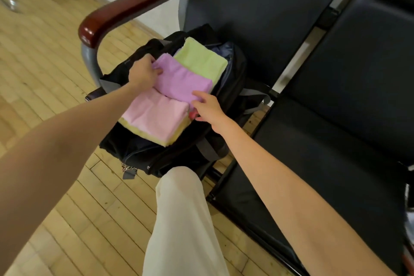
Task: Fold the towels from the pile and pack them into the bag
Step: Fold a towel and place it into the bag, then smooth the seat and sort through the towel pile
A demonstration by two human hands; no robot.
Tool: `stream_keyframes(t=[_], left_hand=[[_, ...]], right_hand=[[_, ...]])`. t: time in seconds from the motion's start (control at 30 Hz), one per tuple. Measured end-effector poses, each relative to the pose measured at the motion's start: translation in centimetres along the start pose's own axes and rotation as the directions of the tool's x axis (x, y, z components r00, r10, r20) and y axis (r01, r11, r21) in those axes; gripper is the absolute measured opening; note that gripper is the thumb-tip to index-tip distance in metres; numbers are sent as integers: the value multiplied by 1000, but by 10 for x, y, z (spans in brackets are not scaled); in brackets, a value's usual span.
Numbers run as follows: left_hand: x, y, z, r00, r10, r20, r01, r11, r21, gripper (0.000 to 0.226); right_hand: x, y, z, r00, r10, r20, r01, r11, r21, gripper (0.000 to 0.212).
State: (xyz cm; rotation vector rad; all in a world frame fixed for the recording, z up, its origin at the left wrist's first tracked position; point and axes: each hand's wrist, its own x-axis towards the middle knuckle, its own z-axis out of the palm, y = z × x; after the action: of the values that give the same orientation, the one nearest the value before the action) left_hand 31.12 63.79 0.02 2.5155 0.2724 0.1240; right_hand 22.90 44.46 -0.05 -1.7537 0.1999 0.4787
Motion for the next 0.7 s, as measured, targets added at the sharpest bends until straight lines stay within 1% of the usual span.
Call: stream_keyframes(t=[0.03, 0.1, 0.13, 0.17, 0.23, 0.3, 0.4, 0.47, 0.5, 0.57, 0.63, 0.7], left_hand=[[-1, 2, 1, 1000, 7, -4, -7, 996, 85, 20], [-5, 10, 3, 994, 98, -45, -80, 947, 313, 27], [-9, 17, 3, 984, 168, -58, -134, 916, 379, 30], [-14, 25, 3, 971, 235, -49, -198, 898, 392, 33], [-31, 46, 5, 932, 360, 33, -351, 879, 323, 42], [-55, 67, 9, 881, 456, 129, -474, 847, 241, 51], [-101, 101, 16, 800, 568, 195, -599, 776, 197, 53], [-131, 120, 25, 737, 632, 239, -675, 709, 204, 56], [-146, 129, 30, 709, 655, 262, -704, 679, 209, 57], [-175, 149, 42, 678, 668, 306, -733, 647, 210, 58], [-207, 169, 58, 654, 668, 356, -750, 635, 187, 59], [-238, 189, 77, 615, 672, 412, -772, 620, 140, 60]], right_hand=[[-2, 4, -2, 1000, 10, 10, -10, 999, -35, 43], [-10, 9, -8, 1000, -6, 5, 6, 996, -92, 43], [-14, 12, -11, 999, -33, -12, 31, 991, -132, 44], [-20, 15, -15, 998, -61, -33, 54, 981, -185, 45], [-35, 20, -26, 993, -93, -78, 67, 954, -291, 48], [-53, 25, -40, 983, -120, -140, 55, 915, -399, 56], [-89, 34, -72, 959, -179, -219, 25, 826, -563, 67], [-115, 44, -100, 950, -202, -240, -10, 746, -666, 65], [-129, 50, -115, 946, -206, -250, -37, 697, -716, 63], [-156, 63, -149, 935, -200, -294, -109, 626, -772, 63], [-187, 80, -183, 914, -172, -367, -194, 609, -769, 65], [-219, 100, -216, 887, -137, -441, -274, 613, -741, 66]])
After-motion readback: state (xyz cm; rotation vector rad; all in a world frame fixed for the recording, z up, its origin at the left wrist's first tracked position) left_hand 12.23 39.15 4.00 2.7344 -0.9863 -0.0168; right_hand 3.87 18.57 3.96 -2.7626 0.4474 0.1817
